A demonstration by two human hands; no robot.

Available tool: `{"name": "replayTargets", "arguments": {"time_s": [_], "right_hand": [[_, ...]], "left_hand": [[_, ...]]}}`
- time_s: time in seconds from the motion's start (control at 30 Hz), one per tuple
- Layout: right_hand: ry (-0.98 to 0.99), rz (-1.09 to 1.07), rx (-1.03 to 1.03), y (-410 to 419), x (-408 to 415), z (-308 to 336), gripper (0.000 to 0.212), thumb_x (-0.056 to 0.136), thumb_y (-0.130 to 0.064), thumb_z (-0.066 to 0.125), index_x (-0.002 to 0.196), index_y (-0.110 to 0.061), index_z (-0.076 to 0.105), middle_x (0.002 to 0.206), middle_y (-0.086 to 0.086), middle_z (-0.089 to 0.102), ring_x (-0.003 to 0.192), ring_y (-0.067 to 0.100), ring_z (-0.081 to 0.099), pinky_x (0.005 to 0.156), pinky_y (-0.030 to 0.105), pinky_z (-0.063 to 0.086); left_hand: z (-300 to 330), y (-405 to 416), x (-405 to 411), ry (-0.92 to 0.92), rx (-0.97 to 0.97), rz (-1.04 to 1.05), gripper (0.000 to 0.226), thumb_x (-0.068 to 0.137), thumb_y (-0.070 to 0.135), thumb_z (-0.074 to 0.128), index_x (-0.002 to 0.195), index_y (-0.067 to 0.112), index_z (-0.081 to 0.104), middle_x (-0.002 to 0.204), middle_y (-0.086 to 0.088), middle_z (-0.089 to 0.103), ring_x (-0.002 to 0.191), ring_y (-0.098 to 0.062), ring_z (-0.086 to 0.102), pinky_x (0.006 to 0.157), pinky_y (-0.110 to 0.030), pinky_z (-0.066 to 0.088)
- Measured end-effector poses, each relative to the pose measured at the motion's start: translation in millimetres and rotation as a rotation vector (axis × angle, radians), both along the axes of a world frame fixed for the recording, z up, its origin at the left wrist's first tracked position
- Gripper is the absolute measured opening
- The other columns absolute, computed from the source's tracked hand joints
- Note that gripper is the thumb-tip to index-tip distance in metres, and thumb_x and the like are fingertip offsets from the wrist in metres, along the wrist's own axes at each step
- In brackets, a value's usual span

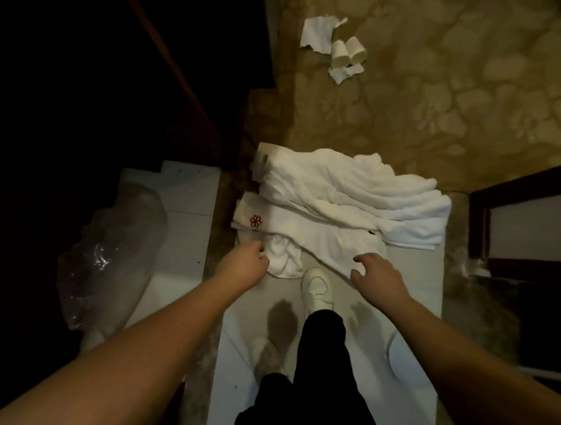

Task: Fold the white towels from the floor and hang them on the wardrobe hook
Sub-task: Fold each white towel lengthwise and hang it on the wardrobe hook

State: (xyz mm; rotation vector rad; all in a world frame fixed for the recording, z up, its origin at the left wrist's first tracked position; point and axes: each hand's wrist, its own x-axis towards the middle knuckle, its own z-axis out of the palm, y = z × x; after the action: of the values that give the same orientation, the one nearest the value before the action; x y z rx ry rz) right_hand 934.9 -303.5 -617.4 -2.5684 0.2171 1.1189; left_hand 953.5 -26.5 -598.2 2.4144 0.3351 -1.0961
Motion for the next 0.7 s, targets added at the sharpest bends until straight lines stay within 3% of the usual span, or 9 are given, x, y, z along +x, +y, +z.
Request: {"name": "replayTargets", "arguments": {"time_s": [0.1,0.3,0.4,0.5,0.6,0.7], "right_hand": [[-0.005,0.054,0.029,9,49,-58,0.043,0.102,-0.033,0.052,0.143,-0.017,0.054,0.149,0.005,0.049,0.134,0.027,0.047,0.103,0.036,0.039],[0.017,0.087,0.127,29,118,-165,0.039,0.1,-0.033,0.056,0.136,-0.019,0.061,0.137,0.006,0.057,0.125,0.027,0.054,0.099,0.033,0.04],[0.029,0.052,0.252,50,144,-208,0.041,0.1,-0.033,0.06,0.137,-0.018,0.06,0.138,0.005,0.058,0.127,0.024,0.053,0.102,0.029,0.038],[-0.016,-0.013,0.376,82,177,-244,0.045,0.098,-0.035,0.064,0.139,-0.017,0.06,0.138,0.005,0.06,0.123,0.021,0.057,0.094,0.021,0.035],[-0.072,-0.083,0.456,114,206,-273,0.052,0.095,-0.036,0.068,0.142,-0.016,0.056,0.14,0.005,0.059,0.123,0.019,0.059,0.091,0.019,0.035],[-0.087,-0.135,0.471,134,221,-297,0.059,0.093,-0.032,0.07,0.146,-0.014,0.051,0.146,0.007,0.056,0.13,0.022,0.055,0.1,0.021,0.037]], "left_hand": [[-60,2,44,0.023,0.002,0.051,0.02,0.098,0.022,0.049,0.096,0.006,0.06,0.104,-0.018,0.064,0.095,-0.034,0.061,0.071,-0.033,0.041],[-174,-3,117,0.068,-0.039,0.181,0.017,0.097,0.024,0.054,0.105,0.012,0.062,0.103,-0.013,0.064,0.083,-0.025,0.056,0.06,-0.029,0.036],[-229,-1,144,0.058,-0.103,0.399,0.028,0.097,0.026,0.058,0.12,0.01,0.063,0.112,-0.017,0.065,0.1,-0.033,0.062,0.077,-0.033,0.047],[-276,6,170,0.051,-0.215,0.746,0.044,0.097,0.035,0.063,0.131,0.008,0.06,0.119,-0.017,0.064,0.109,-0.034,0.062,0.096,-0.043,0.052],[-316,9,184,0.094,-0.319,0.959,0.047,0.096,0.042,0.065,0.129,0.008,0.064,0.121,-0.014,0.068,0.107,-0.031,0.065,0.091,-0.04,0.054],[-342,6,188,0.138,-0.363,1.035,0.043,0.093,0.046,0.068,0.119,0.012,0.069,0.117,-0.007,0.072,0.107,-0.024,0.067,0.094,-0.036,0.053]]}}
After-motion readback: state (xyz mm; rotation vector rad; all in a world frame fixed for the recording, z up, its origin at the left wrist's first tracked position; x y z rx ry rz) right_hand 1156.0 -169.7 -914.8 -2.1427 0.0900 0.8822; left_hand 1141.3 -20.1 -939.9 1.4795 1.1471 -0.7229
